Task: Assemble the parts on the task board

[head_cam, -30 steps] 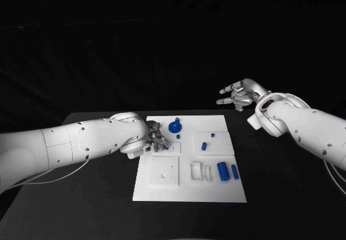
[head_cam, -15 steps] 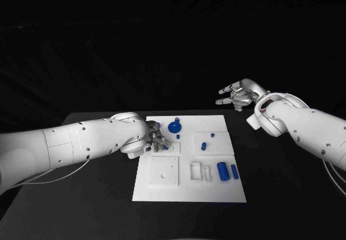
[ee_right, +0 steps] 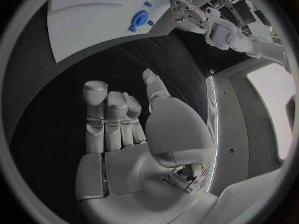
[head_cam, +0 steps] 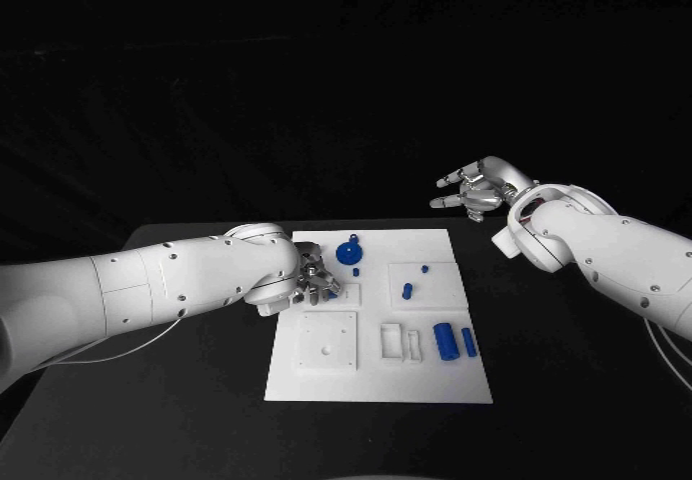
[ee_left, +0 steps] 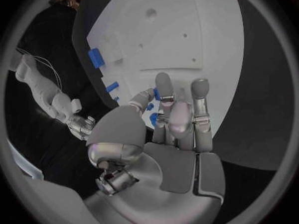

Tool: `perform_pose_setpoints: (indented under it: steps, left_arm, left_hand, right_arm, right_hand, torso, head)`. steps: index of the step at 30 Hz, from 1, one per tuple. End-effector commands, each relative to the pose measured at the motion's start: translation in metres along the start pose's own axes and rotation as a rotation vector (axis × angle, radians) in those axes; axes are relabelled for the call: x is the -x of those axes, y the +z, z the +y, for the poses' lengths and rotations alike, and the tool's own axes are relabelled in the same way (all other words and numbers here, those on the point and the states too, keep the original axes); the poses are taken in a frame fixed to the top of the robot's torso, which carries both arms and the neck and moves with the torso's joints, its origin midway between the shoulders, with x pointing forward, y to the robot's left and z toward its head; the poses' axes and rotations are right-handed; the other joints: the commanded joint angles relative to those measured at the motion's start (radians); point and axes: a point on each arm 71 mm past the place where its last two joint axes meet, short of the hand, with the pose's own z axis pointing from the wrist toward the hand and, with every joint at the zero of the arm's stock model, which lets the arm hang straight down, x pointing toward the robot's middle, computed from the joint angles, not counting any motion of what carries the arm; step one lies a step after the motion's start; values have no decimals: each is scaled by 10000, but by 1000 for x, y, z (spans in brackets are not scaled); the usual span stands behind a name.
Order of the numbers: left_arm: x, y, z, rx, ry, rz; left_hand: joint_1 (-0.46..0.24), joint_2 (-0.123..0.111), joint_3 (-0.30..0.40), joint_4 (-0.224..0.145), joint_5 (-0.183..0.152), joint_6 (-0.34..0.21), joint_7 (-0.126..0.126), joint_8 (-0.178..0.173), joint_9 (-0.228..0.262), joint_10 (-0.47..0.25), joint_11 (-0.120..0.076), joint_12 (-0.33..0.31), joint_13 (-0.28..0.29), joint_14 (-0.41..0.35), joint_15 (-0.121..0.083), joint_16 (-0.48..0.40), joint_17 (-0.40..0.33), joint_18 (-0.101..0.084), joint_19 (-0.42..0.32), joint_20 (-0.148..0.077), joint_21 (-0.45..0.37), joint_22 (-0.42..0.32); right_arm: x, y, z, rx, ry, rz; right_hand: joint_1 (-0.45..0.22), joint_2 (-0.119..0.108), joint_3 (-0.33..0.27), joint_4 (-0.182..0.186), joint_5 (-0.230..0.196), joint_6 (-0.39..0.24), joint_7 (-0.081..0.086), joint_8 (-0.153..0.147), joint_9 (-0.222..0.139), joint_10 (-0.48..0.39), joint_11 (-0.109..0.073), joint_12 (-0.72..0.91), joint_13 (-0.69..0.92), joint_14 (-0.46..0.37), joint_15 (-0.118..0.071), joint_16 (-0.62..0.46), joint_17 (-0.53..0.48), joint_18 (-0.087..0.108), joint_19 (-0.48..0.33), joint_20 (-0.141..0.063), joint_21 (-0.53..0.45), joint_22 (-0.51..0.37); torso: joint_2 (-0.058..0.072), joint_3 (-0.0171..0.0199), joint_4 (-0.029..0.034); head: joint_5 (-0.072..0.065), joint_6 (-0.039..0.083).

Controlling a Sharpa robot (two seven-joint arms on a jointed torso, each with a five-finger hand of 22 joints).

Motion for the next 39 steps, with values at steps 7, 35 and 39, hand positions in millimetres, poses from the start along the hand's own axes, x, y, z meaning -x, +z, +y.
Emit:
perform_pose_setpoints:
  steps: [7,35,39]
  left_arm:
    - [-3,1,-6,-37,382,208]
    - [2,0,4,71,149,-202]
    - [2,-2,6,29,48,-250]
  left_hand:
    - [138,29,231,-282,-196,1211,-883,-36,-13,486,-76,7,-13,-53,-57,1,-78,-162,43,12,-59,177]
    - [198,-1786,-2291,3132,-3965,1419,-923,-28,-56,491,-89,-8,-153,-101,-122,-75,-214,-274,92,-86,-222,181]
    - [489,-2010,-2552,3678,-3955,1441,-922,-33,-64,487,-90,13,-204,-103,-125,-77,-186,-270,97,-89,-222,180]
  right_arm:
    - [-3,1,1,78,-32,184]
    - [-2,-1,-1,21,-47,114]
    - [-1,-1,-2,7,-48,102]
  right_hand:
    - [-40,136,-6,-101,60,45,6,-31,4,-84,11,-40,-24,-58,20,-59,7,110,501,66,-71,625]
    - [-55,126,-16,-69,60,-85,18,-38,-2,-113,19,-77,-51,-72,24,-113,-30,119,494,71,-147,603]
    - [-34,112,-3,-64,56,-117,21,-38,-3,-125,21,-91,-64,-71,24,-125,-36,121,496,71,-160,595]
  torso:
    - [2,3,0]
    - [1,-10,1]
    - [-1,-11,1]
  head:
    - [-9,-6]
    - [-64,74]
    - [-80,93]
